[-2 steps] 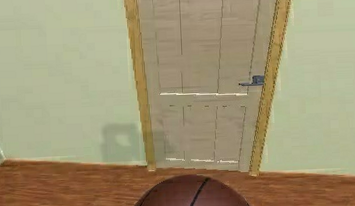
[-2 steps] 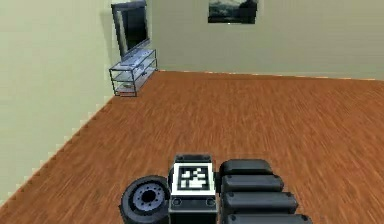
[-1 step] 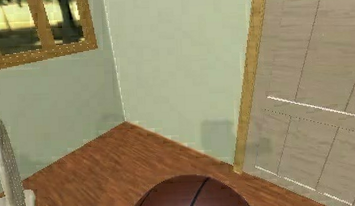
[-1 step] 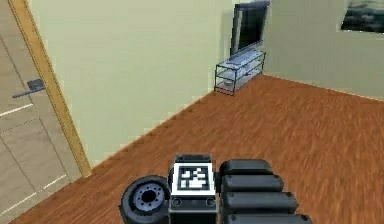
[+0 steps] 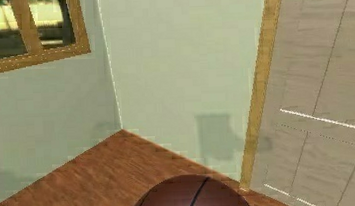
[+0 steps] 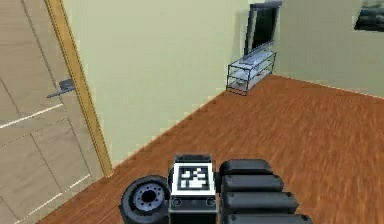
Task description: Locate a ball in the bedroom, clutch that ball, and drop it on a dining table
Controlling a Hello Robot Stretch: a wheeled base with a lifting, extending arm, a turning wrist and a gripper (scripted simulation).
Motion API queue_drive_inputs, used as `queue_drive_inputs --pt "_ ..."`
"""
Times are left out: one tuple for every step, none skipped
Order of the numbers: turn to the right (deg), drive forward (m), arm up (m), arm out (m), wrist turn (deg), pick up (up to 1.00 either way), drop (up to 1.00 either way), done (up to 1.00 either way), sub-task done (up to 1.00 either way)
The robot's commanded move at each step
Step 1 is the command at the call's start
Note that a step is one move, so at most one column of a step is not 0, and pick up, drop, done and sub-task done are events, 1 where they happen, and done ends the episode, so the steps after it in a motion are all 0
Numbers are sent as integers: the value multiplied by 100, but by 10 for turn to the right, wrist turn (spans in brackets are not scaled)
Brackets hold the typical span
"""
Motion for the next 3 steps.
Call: queue_drive_inputs --pt "-450 0 0 0 0 0 0 0 0" --pt "-60 0 0 0 0 0 0 0 0" --pt "0 40 0 0 0 0 0 0 0"
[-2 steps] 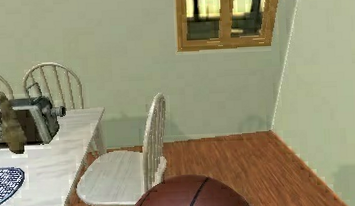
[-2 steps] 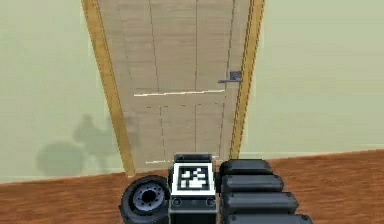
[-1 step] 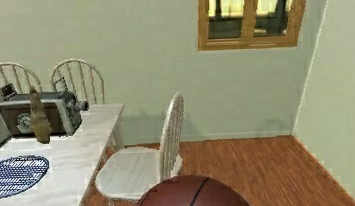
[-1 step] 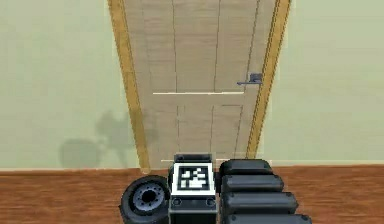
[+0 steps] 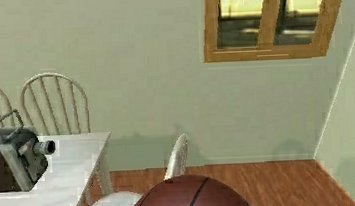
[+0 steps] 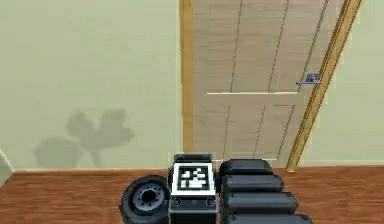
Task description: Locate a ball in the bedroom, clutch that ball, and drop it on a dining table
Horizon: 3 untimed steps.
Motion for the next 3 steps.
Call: queue_drive_inputs --pt "450 0 0 0 0 0 0 0 0" --pt "450 0 0 0 0 0 0 0 0" --pt "330 0 0 0 0 0 0 0 0"
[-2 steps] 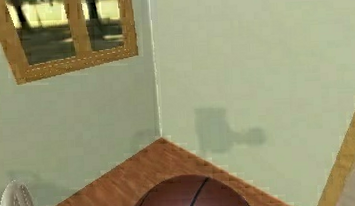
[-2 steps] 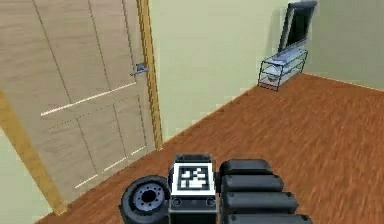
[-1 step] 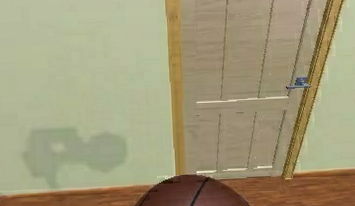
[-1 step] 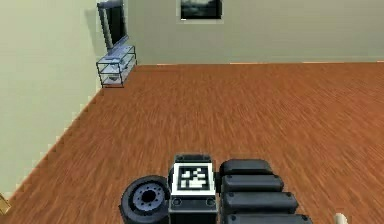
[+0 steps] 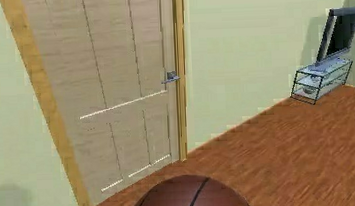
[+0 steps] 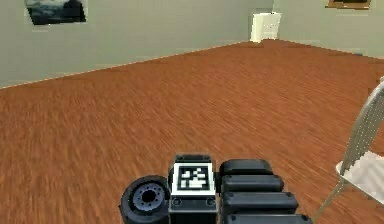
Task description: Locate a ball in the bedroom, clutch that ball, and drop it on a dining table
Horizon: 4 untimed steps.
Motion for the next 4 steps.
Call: queue_drive_inputs --pt "-450 0 0 0 0 0 0 0 0" --pt "-450 0 0 0 0 0 0 0 0" --pt "-450 0 0 0 0 0 0 0 0" --pt "-30 0 0 0 0 0 0 0 0"
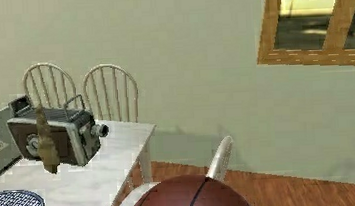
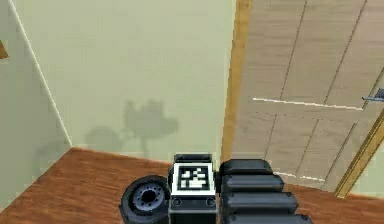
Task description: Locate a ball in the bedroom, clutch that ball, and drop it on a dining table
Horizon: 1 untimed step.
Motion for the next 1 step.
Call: queue_drive_inputs --pt "-450 0 0 0 0 0 0 0 0"
